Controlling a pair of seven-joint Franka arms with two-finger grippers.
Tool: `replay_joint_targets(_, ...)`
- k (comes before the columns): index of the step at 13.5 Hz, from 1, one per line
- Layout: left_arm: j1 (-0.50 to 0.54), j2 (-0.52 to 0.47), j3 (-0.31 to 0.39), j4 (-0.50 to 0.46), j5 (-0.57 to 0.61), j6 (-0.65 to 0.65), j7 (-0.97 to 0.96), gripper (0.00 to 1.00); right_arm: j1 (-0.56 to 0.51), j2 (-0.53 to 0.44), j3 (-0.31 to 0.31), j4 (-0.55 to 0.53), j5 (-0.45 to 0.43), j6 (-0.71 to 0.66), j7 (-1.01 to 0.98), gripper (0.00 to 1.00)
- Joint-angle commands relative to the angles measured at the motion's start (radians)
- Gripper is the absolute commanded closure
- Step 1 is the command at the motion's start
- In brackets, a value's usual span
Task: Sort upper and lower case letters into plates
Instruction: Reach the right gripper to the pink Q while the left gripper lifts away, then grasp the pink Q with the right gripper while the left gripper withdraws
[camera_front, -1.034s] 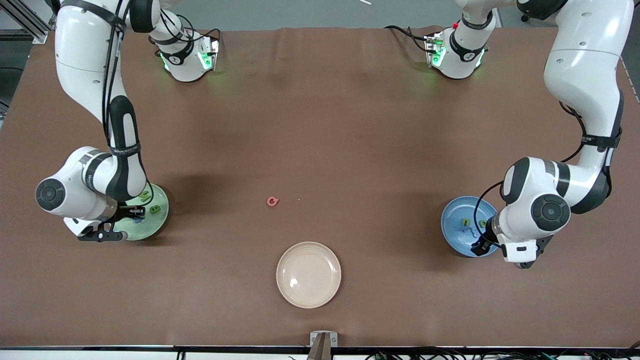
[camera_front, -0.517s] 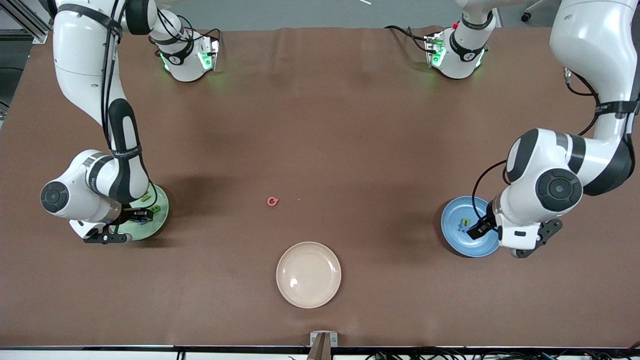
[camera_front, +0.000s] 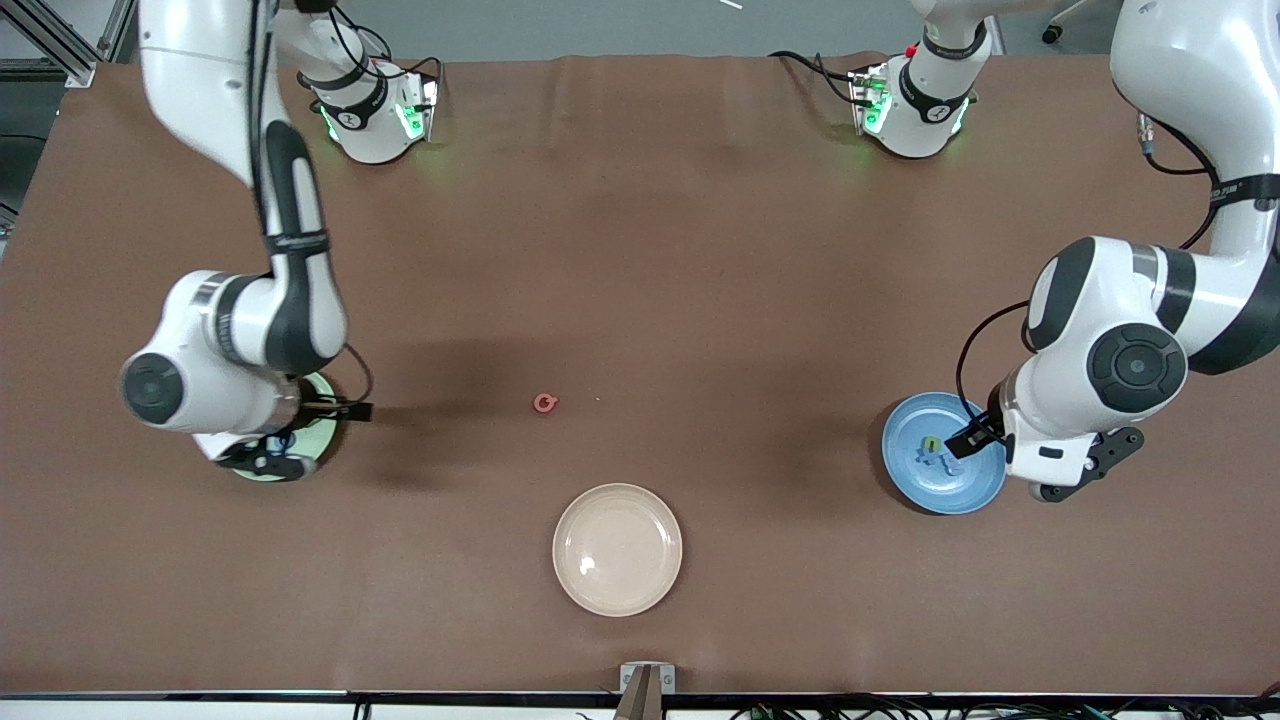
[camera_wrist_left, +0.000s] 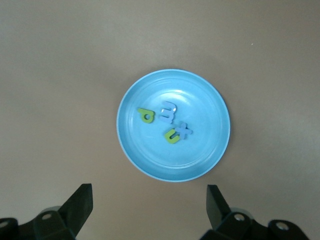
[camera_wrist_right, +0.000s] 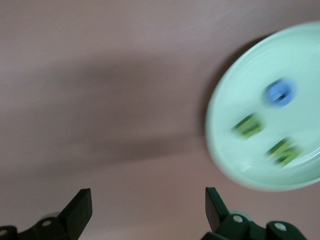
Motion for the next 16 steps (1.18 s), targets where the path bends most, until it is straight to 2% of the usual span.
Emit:
replay_joint_targets(1, 0.011, -0.043, -0.012, -0.012, 0.002, -0.033, 0.066, 0.0, 0.153, -0.019, -0.02, -0.023, -0.01, -0.001, 0.237, 0.0)
replay_joint_targets(3, 0.011, -0.057, -0.012, -0.012, 0.002, -0.033, 0.071, 0.0, 0.244, -0.008, -0.014, 0.012, 0.004, 0.011, 0.4, 0.0)
replay_joint_targets(5, 0.011, -0.077, -0.018, -0.014, -0.002, -0.036, 0.089, 0.0, 0.307, 0.032, -0.004, 0.02, 0.073, 0.087, 0.469, 0.0)
replay_joint_targets(7, 0.012, -0.104, -0.026, -0.011, -0.036, -0.105, 0.097, 0.0, 0.314, 0.089, 0.048, 0.021, 0.143, 0.172, 0.503, 0.0)
replay_joint_targets(10, 0.009, -0.15, -0.03, -0.012, -0.042, -0.112, 0.098, 0.0, 0.291, 0.145, 0.118, 0.039, 0.151, 0.284, 0.566, 0.0)
replay_joint_targets(14, 0.014, -0.195, -0.041, 0.006, -0.076, -0.113, 0.115, 0.0, 0.278, 0.199, 0.137, 0.063, 0.154, 0.335, 0.58, 0.0)
replay_joint_targets(15, 0.012, -0.209, -0.038, 0.009, -0.076, -0.113, 0.15, 0.0, 0.277, 0.202, 0.146, 0.061, 0.154, 0.336, 0.58, 0.03)
replay_joint_targets(16, 0.014, -0.222, -0.038, 0.011, -0.077, -0.113, 0.187, 0.0, 0.266, 0.204, 0.158, 0.063, 0.154, 0.338, 0.58, 0.11)
